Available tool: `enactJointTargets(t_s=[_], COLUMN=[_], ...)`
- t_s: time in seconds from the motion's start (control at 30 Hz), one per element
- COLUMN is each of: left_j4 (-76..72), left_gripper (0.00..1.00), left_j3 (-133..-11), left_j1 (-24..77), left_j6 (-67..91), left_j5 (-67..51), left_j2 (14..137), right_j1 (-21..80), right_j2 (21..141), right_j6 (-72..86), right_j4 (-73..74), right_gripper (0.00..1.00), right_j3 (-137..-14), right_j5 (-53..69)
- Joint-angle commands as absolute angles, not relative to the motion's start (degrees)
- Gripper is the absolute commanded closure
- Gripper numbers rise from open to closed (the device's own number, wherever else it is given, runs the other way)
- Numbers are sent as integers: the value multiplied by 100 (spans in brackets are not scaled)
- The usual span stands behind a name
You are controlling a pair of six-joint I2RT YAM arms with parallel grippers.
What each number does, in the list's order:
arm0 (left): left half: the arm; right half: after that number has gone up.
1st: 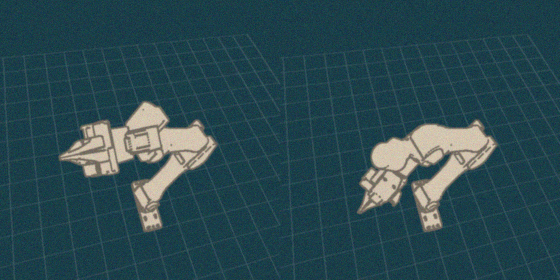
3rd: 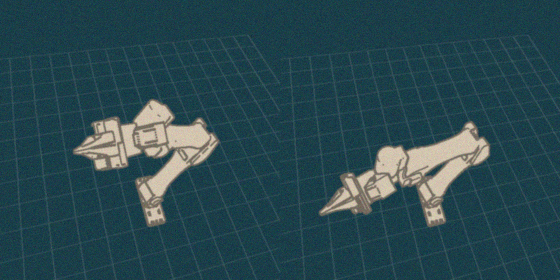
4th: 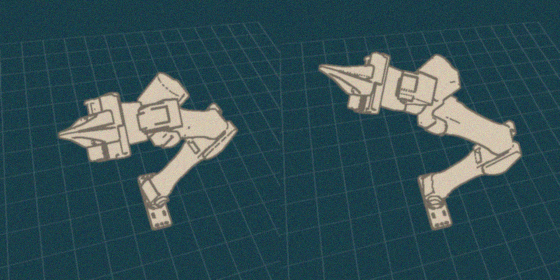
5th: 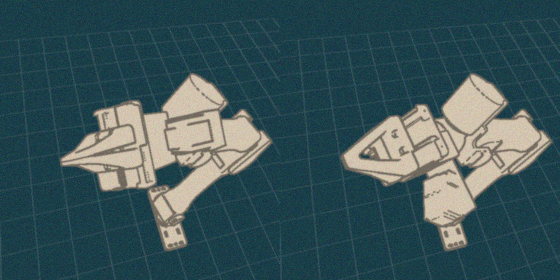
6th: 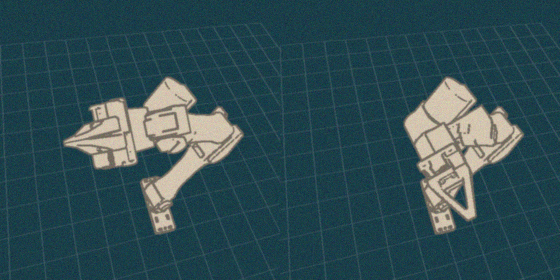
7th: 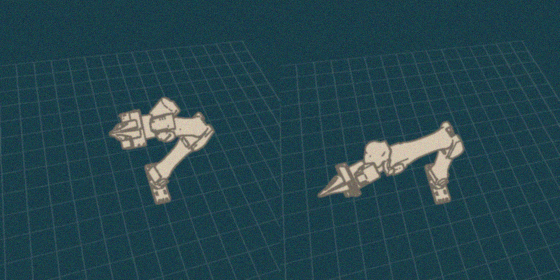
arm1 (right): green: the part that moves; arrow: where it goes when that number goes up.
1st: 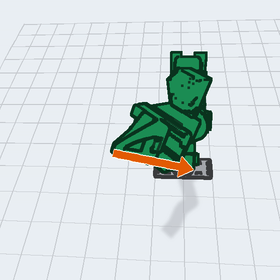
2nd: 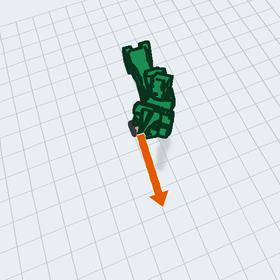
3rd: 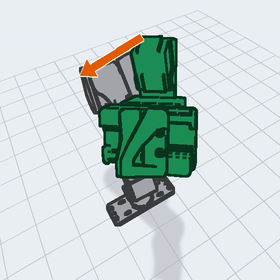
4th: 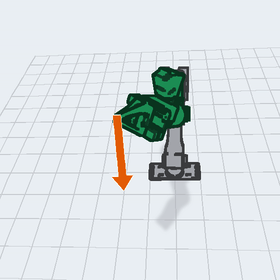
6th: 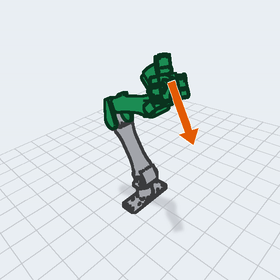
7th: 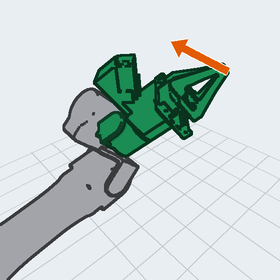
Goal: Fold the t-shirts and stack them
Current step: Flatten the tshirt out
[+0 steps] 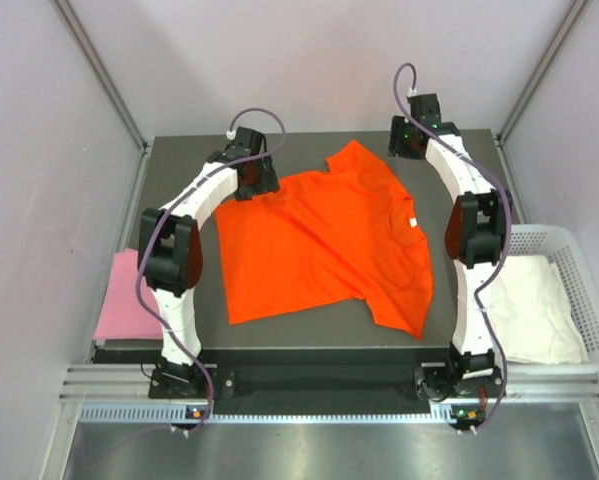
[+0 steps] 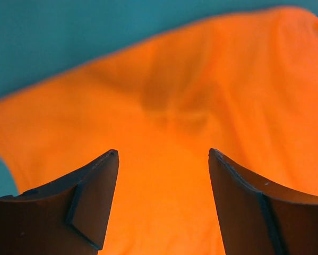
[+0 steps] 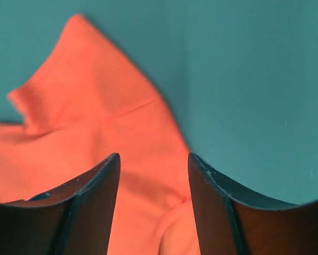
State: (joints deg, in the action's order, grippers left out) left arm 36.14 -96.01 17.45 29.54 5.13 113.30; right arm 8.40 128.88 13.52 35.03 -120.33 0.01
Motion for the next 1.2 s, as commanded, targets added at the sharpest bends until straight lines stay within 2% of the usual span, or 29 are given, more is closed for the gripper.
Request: enactJointTargets(t_s=[0.0,0.13,0.27,0.6,0.7,0.73,0.8,0.83,1.03,1.17], left_j4=[3771,3569,3551,3656,3700,3691,3674,3674,3454,3384], left_gripper=[27,37,42,39,39,39,39,39,39,40], left_j3=[-10283,-9915,-9063,-7296,-6944,-6761,-6558,-6348,-5040,-4036], left_j1=[1626,1608,1626,1714,1723,1723,1731,1740,1942,2249], left_j6=[2567,2689,2997,3111,3199,3217,3252,3261,3462,3839], left_j5=[590,37,-562,-334,-369,-369,-395,-430,-589,-799], left_j2=[11750,11935,11787,10960,10802,10663,10521,10399,9478,8580], right_j1=[624,598,597,633,633,633,633,633,642,633], right_j2=[13323,13482,13518,13132,12973,12920,12719,12631,11542,10698], right_j6=[1459,1617,1512,1441,1450,1441,1459,1459,1556,1503], right_j4=[3244,2971,3093,3296,3313,3331,3340,3340,3068,2831], right_gripper=[47,55,55,61,66,72,74,78,89,89], right_j3=[-12586,-12331,-11963,-10987,-10723,-10575,-10363,-10110,-8416,-7376], right_j5=[-149,-36,-70,-229,-281,-290,-378,-387,-422,-632])
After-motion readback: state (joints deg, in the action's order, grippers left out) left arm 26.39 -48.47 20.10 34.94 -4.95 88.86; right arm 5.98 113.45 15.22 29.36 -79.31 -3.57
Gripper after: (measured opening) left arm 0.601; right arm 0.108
